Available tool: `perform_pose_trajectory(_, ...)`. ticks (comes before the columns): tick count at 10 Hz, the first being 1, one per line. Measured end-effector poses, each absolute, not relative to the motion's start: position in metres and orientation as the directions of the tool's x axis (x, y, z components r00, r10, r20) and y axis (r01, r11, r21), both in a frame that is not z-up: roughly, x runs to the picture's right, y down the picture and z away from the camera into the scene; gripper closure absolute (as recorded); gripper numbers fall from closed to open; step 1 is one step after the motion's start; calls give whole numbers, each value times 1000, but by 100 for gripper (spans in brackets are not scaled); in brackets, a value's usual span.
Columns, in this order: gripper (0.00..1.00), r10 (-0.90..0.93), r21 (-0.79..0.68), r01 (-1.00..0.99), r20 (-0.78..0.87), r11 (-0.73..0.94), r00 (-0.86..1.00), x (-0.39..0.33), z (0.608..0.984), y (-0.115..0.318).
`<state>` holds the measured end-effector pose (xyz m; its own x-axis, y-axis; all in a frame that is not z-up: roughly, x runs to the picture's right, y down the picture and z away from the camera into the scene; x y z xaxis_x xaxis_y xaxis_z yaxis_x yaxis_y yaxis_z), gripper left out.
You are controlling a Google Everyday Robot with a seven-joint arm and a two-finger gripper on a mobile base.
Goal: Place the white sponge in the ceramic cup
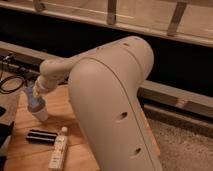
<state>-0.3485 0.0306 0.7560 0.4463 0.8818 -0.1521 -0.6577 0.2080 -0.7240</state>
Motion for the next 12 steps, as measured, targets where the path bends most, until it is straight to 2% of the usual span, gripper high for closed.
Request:
perform_pose_trajectory(2,79,886,-731,-653,-150,199,439,-350,759,32)
perform_pose_trajectory(3,66,886,-736,-648,-152,195,438,-353,760,34)
perform_pose_trajectory(5,48,885,-742,-643,-152,192,440,-356,761,37)
perform_pose_trajectory(6,36,885,-745,-640,-153,189,439,-358,762,39)
perform_pose_trajectory(8,22,886,-746,-642,-161,180,435,-357,765,43)
perform_pose_trajectory(12,20,884,-749,-646,-192,149,426,-359,771,60)
